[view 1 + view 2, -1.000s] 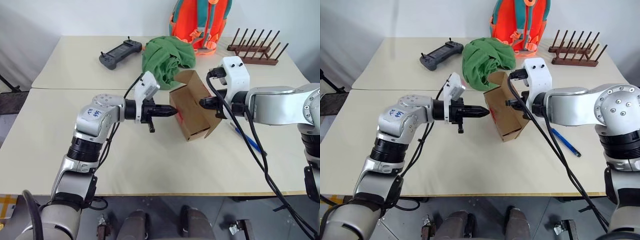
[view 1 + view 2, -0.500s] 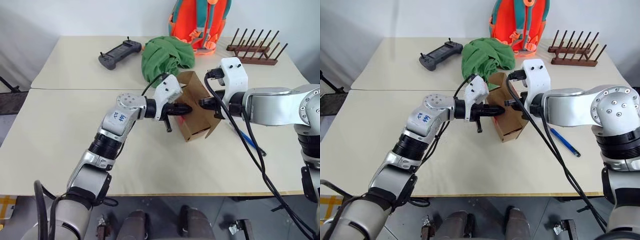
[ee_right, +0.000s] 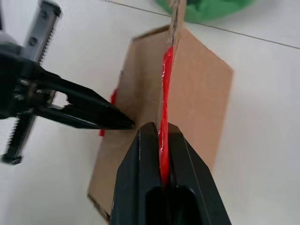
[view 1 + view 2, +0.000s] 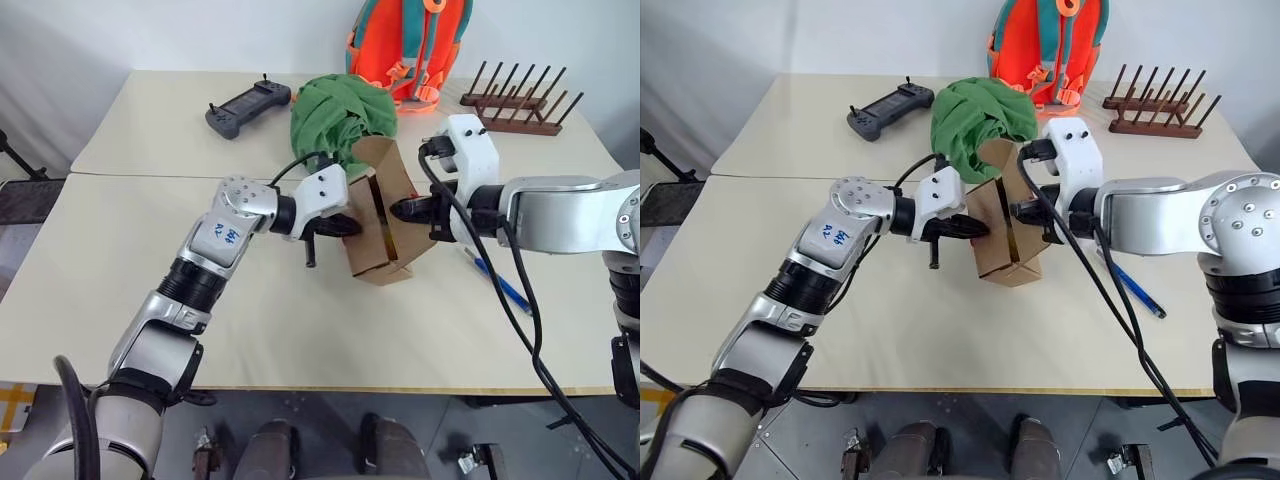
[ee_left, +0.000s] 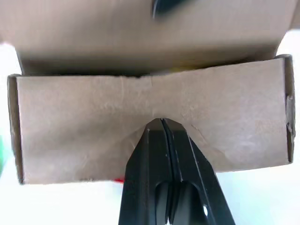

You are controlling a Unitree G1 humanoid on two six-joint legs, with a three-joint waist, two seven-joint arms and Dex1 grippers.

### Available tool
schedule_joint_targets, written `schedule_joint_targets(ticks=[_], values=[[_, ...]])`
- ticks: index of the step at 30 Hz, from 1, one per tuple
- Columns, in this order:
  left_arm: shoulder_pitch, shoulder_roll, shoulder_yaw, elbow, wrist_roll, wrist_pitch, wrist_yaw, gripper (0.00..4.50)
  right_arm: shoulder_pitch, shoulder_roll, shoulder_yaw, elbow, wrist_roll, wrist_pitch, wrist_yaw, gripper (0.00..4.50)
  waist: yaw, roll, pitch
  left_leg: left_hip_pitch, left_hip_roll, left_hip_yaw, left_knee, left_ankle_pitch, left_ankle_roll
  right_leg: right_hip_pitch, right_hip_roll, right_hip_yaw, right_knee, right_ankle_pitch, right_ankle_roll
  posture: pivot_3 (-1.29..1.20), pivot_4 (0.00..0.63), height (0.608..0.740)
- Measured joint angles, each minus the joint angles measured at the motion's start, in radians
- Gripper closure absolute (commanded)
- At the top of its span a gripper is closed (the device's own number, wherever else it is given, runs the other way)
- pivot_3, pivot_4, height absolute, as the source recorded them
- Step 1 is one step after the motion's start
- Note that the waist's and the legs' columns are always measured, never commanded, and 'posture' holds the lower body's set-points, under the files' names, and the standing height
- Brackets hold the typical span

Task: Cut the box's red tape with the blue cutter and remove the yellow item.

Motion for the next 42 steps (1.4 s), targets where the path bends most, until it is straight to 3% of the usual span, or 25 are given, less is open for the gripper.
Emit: schedule_joint_targets(ticks=[7,14,29,34,42], values=[[0.03,-0.016,-0.025,0.103,0.054,-0.014,0.013,4.5,0.013,-0.057,-0.014,0.187,-0.002,0.05,-0.026,4.46,0.007,0.0,0.0,-0.002,-0.002,0.001,-0.001,0.0,0.001,-0.002,0.0,-0.003,-0.001,0.0,0.0,0.0,0.15,0.74],[0.028,-0.068,-0.015,0.119,0.065,-0.038,0.035,4.5,-0.004,-0.075,0.005,0.228,0.001,0.068,-0.027,4.46,0.001,0.0,0.0,-0.002,-0.002,0.001,-0.001,-0.001,0.001,-0.002,0.0,-0.003,-0.001,0.0,0.0,0.0,0.15,0.74],[-0.094,-0.079,0.193,-0.009,-0.135,0.197,0.011,4.5,-0.048,-0.114,0.063,0.139,-0.002,0.167,0.145,4.46,-0.008,0.0,0.0,-0.002,-0.002,0.0,-0.001,-0.001,0.001,-0.002,0.0,-0.004,-0.001,0.0,0.001,0.0,0.15,0.74],[-0.083,-0.112,0.151,-0.015,-0.134,0.187,0.011,4.5,-0.048,-0.114,0.074,0.141,-0.001,0.149,0.144,4.46,-0.009,0.0,0.0,-0.002,-0.002,0.0,-0.001,-0.001,0.0,-0.002,0.0,-0.004,-0.001,0.0,0.001,0.0,0.15,0.74],[-0.007,-0.135,-0.009,-0.038,-0.014,0.038,0.021,4.5,-0.053,-0.104,0.092,0.141,-0.004,0.132,0.131,4.46,-0.008,-0.001,0.0,-0.002,-0.002,0.001,0.0,-0.001,0.0,-0.002,0.0,-0.003,-0.001,0.0,0.001,0.0,0.15,0.74]])
